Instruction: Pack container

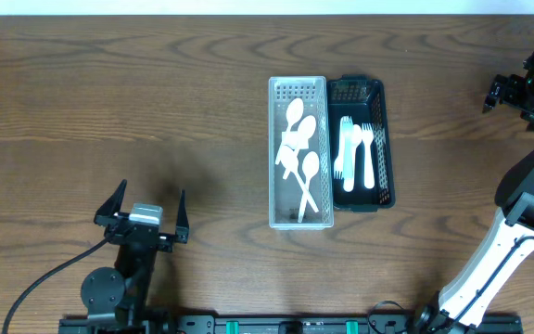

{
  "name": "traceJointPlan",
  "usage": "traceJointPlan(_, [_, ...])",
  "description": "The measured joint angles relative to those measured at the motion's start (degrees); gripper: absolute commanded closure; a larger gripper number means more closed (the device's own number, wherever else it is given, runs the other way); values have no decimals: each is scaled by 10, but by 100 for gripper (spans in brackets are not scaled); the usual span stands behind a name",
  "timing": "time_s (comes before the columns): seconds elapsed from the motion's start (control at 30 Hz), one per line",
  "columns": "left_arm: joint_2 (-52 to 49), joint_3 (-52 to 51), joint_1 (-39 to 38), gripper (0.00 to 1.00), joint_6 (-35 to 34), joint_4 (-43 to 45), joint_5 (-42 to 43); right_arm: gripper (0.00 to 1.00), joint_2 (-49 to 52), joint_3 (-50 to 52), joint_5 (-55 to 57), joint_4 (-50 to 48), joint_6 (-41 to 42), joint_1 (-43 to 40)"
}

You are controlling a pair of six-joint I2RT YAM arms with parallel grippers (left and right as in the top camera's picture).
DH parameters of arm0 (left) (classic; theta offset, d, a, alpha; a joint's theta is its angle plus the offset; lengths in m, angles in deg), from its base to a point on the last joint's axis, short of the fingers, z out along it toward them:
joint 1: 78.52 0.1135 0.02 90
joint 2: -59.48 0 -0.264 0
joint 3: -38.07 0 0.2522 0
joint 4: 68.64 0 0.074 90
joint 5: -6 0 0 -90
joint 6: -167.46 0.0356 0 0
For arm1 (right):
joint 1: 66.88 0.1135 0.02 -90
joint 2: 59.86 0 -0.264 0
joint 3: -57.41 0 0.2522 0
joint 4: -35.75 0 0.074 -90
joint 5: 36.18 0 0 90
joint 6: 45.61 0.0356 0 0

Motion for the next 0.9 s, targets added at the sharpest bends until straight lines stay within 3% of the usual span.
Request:
traceJointPlan(0.23, [1,-34,3,2,-3,30,-9,1,0,0,0,0,0,0])
traceJointPlan(0.63, [1,-87,3,2,-107,44,-92,1,0,0,0,0,0,0])
traceJointPlan(0.9, [1,-88,11,2,-108,45,-107,1,0,0,0,0,0,0])
